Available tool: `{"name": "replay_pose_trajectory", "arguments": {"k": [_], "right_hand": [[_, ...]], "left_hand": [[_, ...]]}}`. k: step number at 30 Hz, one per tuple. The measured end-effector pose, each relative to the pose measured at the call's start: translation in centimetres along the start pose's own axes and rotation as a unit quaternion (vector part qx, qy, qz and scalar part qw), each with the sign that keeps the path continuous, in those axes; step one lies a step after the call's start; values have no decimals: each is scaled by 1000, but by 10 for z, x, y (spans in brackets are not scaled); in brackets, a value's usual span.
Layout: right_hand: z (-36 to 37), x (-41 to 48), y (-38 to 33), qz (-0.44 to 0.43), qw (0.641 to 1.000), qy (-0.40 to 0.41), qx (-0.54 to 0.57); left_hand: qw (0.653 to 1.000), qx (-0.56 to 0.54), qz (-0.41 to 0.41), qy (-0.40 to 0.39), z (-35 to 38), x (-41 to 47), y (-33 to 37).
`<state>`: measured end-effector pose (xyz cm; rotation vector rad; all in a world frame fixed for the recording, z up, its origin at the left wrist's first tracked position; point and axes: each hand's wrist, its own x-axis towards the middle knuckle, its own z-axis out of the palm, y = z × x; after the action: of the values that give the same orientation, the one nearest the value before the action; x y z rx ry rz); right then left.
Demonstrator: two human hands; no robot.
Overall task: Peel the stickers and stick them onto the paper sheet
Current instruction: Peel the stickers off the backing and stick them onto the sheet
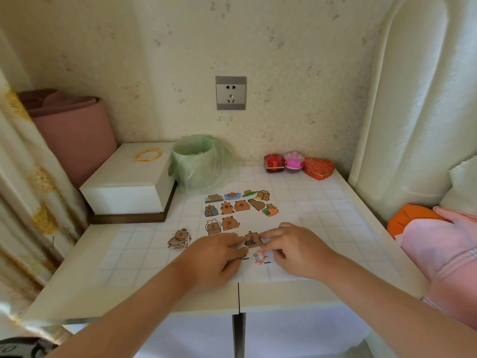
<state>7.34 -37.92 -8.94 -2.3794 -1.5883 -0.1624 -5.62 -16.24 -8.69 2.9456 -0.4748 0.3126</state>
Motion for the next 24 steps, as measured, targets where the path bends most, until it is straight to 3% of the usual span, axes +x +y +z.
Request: {"name": "replay_pose_trajectory", "arguments": {"k": [10,18,24], "right_hand": [[0,3,-3,34,999,-12,15],[-9,16,-5,64,996,-63,2],[-14,47,-35,66,997,-26,-4]], "left_hand": [[998,-11,-41,38,3,10,6],[989,-121,-82,-1,3,2,0],[973,-166,-154,33,-15,-4,-18]]}}
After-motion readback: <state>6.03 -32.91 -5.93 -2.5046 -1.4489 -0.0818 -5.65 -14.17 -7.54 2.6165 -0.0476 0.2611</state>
